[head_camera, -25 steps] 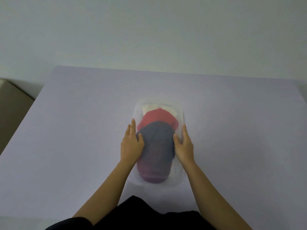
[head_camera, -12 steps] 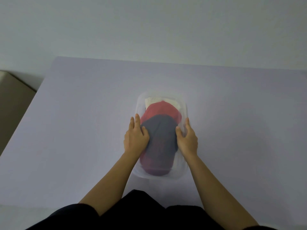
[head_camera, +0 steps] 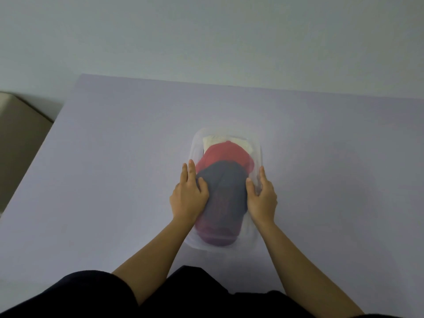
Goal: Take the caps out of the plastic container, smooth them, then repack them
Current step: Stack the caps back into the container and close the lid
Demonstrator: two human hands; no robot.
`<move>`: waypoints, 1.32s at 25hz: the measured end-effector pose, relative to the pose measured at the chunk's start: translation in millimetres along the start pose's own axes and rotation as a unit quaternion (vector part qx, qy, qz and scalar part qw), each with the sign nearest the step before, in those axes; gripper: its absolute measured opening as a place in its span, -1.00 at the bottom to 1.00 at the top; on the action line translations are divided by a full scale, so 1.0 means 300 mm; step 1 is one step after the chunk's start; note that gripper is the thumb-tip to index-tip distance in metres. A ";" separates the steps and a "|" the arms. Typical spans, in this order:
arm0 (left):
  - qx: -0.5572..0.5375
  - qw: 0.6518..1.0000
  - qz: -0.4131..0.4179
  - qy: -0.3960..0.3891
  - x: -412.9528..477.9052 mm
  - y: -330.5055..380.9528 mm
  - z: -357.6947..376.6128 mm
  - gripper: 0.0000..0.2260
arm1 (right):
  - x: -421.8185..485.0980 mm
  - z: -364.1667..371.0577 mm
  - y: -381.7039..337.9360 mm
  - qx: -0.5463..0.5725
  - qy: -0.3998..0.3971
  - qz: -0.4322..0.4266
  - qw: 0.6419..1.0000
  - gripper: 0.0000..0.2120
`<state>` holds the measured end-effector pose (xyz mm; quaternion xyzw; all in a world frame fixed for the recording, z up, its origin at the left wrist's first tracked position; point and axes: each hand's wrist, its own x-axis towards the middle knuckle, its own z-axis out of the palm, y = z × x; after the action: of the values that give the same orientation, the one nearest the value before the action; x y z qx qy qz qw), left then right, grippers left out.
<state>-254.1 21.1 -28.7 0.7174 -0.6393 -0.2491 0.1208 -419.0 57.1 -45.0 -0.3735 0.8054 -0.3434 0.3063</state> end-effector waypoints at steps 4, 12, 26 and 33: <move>-0.034 0.999 0.007 -0.029 0.006 -0.006 -0.020 -0.50 | -0.006 -0.004 -0.015 0.027 -0.021 0.009 0.999 -0.44; -0.237 0.959 -0.128 -0.083 -0.151 -0.084 -0.049 -0.42 | -0.197 -0.036 0.045 0.071 -0.067 0.085 0.992 -0.27; -0.136 0.982 -0.129 -0.015 -0.187 -0.069 -0.020 -0.55 | -0.236 -0.025 0.024 0.009 -0.001 0.111 0.994 -0.45; -0.179 0.978 -0.107 -0.007 -0.087 0.039 -0.052 -0.53 | -0.106 -0.094 -0.052 0.035 0.010 0.071 0.997 -0.46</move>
<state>-257.6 42.6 -4.6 0.7463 -0.5052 -0.3762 0.2151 -417.1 84.6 -9.0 -0.3007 0.8207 -0.3523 0.3345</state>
